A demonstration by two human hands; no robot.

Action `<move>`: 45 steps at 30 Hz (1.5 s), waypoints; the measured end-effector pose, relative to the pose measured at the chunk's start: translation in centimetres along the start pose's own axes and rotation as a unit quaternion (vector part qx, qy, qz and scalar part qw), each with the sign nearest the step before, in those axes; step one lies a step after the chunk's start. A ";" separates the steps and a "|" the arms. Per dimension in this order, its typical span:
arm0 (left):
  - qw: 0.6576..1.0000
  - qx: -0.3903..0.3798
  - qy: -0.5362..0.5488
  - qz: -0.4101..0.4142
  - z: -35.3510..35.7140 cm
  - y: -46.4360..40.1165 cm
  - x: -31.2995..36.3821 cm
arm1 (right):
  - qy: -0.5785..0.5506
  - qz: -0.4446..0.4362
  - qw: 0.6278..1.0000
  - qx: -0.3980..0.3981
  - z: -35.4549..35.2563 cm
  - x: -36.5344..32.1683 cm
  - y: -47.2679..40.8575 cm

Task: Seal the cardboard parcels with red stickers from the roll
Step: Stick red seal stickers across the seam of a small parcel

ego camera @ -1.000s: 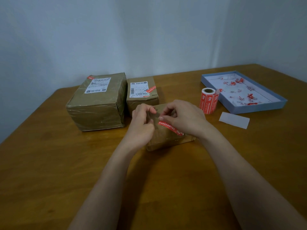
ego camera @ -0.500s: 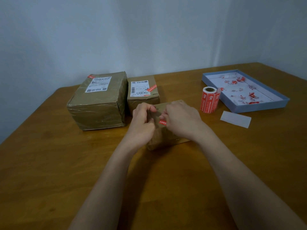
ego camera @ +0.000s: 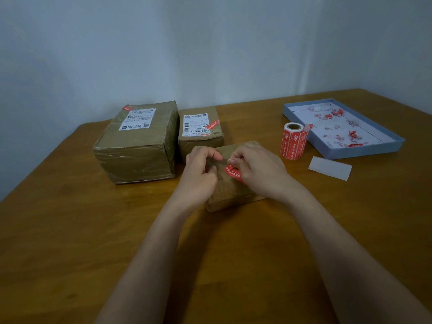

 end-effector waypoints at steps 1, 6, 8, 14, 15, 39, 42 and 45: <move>1.000 -0.001 0.000 0.000 0.0 0.0 0.1 | -0.010 -0.002 1.000 0.000 0.0 0.1 0.0; 0.999 -0.040 0.031 -0.001 -0.2 0.4 0.7 | -0.034 -0.008 0.999 0.011 -0.1 0.5 0.3; 0.999 -0.045 0.012 0.009 -0.2 0.5 0.7 | -0.031 -0.012 0.999 0.013 0.0 0.6 0.3; 1.000 -0.029 0.000 0.000 -0.1 0.2 0.3 | -0.124 -0.032 0.989 0.068 -0.6 1.4 0.2; 1.000 -0.028 0.012 -0.004 -0.1 0.1 0.2 | -0.141 -0.034 0.987 0.073 -0.9 1.5 0.3; 0.992 -0.118 0.042 0.021 -0.4 -0.4 -1.2 | -0.222 -0.051 0.974 0.022 -1.4 1.9 0.8; 0.995 -0.081 0.056 0.024 -0.5 -0.5 -1.2 | -0.227 -0.049 0.972 0.027 -1.5 2.1 0.8; 0.994 -0.050 0.095 0.005 -0.9 -0.8 -1.8 | -0.240 -0.042 0.968 0.052 -1.6 2.5 0.8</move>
Point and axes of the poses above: each hand's wrist, its own y-axis away from the middle knuckle, its own z-axis out of the palm, x = y × z, the point moved 4 cm from there along -y, towards the middle knuckle, and after that the axes turned 11 degrees about -z, right-handed, at the moved point
